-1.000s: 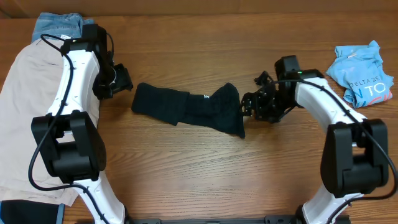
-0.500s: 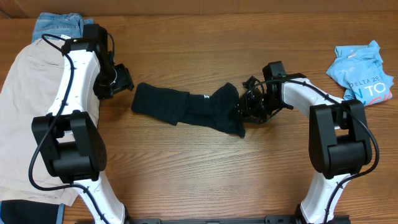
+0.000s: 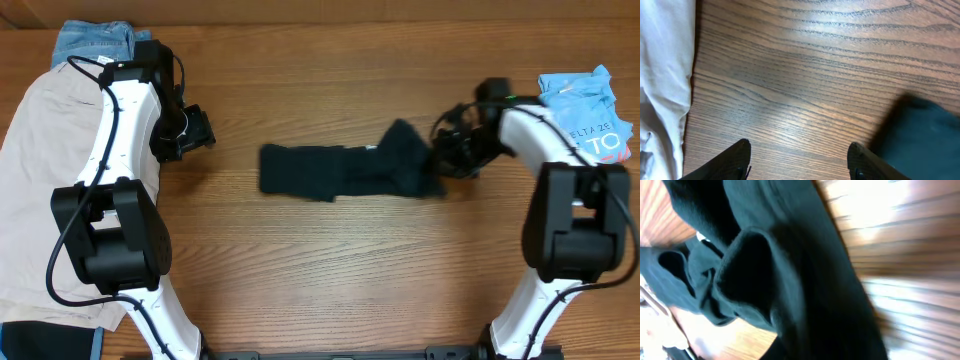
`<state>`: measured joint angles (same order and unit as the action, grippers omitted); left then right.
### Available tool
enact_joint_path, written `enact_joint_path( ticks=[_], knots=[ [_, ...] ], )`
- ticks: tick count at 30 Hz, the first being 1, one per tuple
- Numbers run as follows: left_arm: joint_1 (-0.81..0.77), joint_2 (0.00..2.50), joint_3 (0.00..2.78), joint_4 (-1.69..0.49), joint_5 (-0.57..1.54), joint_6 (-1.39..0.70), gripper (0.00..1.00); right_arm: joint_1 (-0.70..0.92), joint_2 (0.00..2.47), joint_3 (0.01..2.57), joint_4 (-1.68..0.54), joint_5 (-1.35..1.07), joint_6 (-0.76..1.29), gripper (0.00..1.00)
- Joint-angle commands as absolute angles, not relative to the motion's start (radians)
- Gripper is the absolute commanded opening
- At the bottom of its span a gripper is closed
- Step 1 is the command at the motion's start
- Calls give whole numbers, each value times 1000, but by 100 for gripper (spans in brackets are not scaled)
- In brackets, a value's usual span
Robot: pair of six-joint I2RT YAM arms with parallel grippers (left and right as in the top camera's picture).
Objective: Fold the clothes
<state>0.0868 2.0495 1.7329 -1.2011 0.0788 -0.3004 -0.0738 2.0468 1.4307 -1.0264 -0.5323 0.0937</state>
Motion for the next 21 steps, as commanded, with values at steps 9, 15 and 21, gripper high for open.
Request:
enact_joint_path(
  ticks=[9,15,21],
  knots=[
    [83,2051,1755,-1200,86,-292,66,53,1946,1731,-1194,-489,-17,20],
    [83,2051,1755,-1198,86,-292,66,291,1946,1775,-1159,-480,8,20],
    [83,2051,1755,-1201,86,-292,68,436,1947,1775,-1131,-138,167,32]
  ],
)
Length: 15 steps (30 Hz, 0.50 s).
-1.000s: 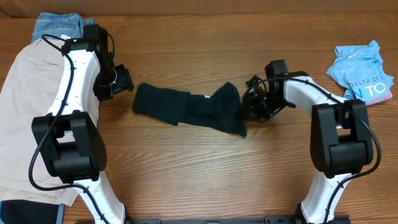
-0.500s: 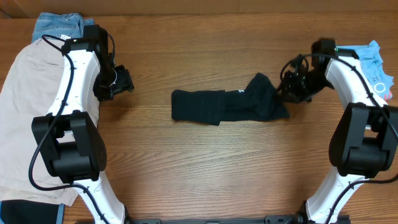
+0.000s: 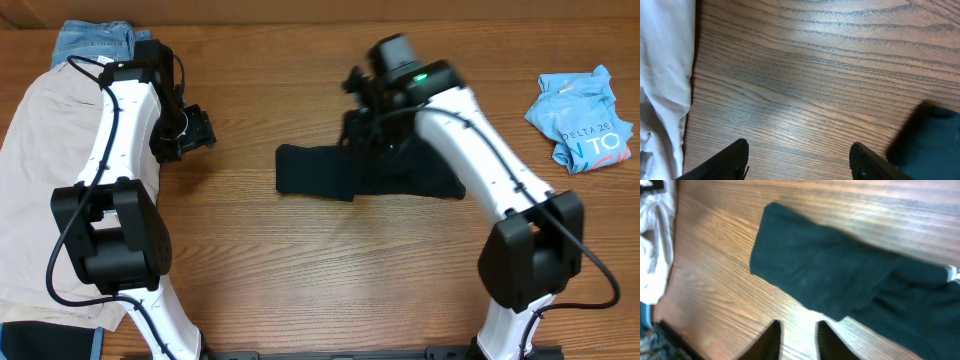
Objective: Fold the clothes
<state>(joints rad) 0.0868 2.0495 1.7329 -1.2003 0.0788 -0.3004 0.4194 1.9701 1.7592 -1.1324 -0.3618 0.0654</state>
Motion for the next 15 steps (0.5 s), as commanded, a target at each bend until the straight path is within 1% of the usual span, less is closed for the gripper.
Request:
enact_joint_path(
  ticks=[1,3,4,7,8,11,12,15],
  knots=[
    [83,2051,1755,-1200,86,-292,68,436,1947,1775,-1134,-118,177,32],
    [83,2051,1755,-1200,86,-292,68,416,1947,1775,-1139,-113,176,33],
    [83,2051,1755,-1200,86,-292,68,395,1947,1775,-1144,-113,176,36],
    [83,2051,1755,-1200,86,-292,68,313,1947,1775,-1171,-113,161,61],
    [83,2051,1755,-1200,86,-292,68,279,1947,1773,-1185,-113,133,67],
    [83,2051,1755,-1200,86,-292,68,178,1952,1772,-1230,-123,34,72],
    [83,2051,1755,-1199,86,-292,69,128,1958,1765,-1250,-147,-25,75],
    [83,2051,1755,-1200,86,-292,69,36,1970,1725,-1255,-184,-104,76]
  ],
)
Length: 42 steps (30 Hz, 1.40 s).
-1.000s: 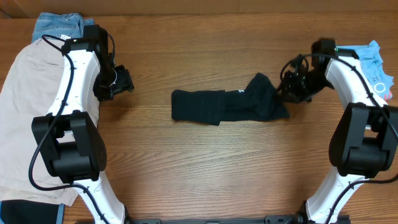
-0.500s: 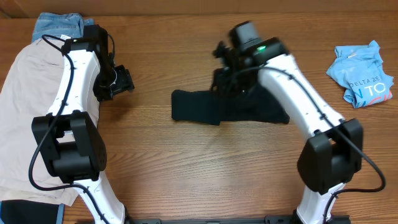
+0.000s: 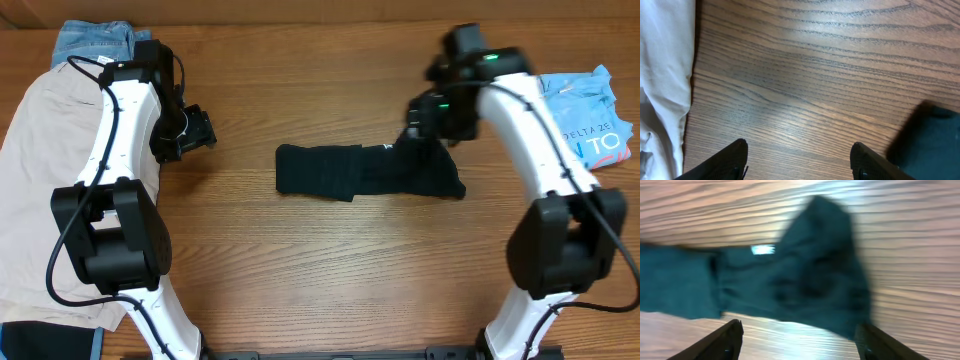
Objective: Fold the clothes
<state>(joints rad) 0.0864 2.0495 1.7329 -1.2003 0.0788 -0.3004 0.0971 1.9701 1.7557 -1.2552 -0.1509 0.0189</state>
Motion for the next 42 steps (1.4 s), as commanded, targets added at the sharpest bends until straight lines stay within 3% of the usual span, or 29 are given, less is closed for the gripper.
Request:
enact_joint_path(
  ticks=[1,7,18,21,26,27,38,42],
  knots=[
    [83,2051,1755,-1200,86,-292,69,5,1978,1708,-1247,-199,-113,76],
    [83,2051,1755,-1205,86,-292,69,-120,2087,1635,-1202,-374,-212,79],
    [83,2051,1755,-1204,86,-292,69,-112,2203,1635,-1201,-466,-263,84],
    [83,2051,1755,-1204,86,-292,69,-106,2236,1635,-1202,-474,-262,71],
    [83,2051,1755,-1202,86,-292,69,-96,2267,1635,-1210,-500,-262,8],
    [83,2051,1755,-1203,86,-292,69,-96,2267,1635,-1211,-500,-262,4],
    [83,2051,1755,-1203,86,-292,70,-123,2131,1776,-1333,-418,-208,4],
    [83,2051,1755,-1196,86,-291,71,-49,2047,1848,-1400,-405,-209,4]
  ],
)
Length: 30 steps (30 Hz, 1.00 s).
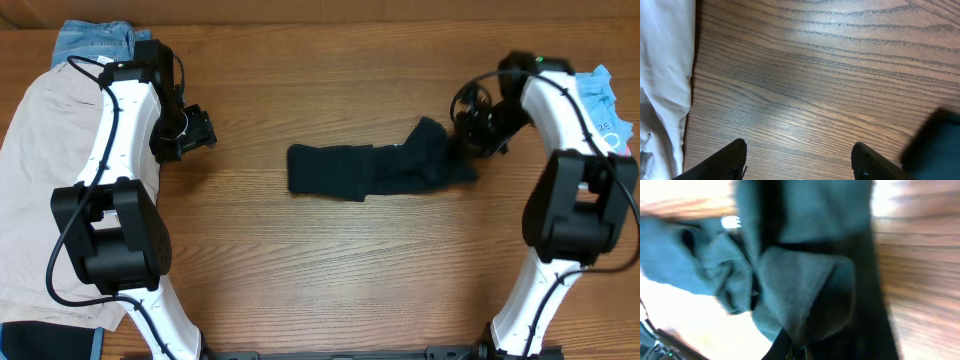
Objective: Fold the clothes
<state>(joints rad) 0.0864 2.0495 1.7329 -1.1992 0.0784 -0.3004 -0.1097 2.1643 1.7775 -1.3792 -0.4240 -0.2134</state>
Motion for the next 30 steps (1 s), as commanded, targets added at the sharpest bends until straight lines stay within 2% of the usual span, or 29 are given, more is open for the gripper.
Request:
enact_joint_path(
  ticks=[1,8,14,18,20,29,30],
  knots=[
    [83,2051,1755,-1196,86,-292,71,-17,2034,1850,-1406,-405,-205,4],
    [82,2051,1755,-1197,86,-292,76,289,2027,1849,-1324,-383,-117,5],
    [82,2051,1755,-1200,86,-292,78,520,2066,1846,-1226,-347,-21,11],
    [80,2051,1755,-1201,86,-292,78,591,2120,1845,-1215,-317,-13,17],
    [80,2051,1755,-1201,86,-292,78,613,2147,1845,-1200,-314,-13,28],
    [78,2051,1755,-1201,86,-292,78,628,2189,1845,-1042,-314,-2,28],
    [78,2051,1755,-1201,86,-292,78,627,2189,1845,-999,-314,-2,31]
  ],
)
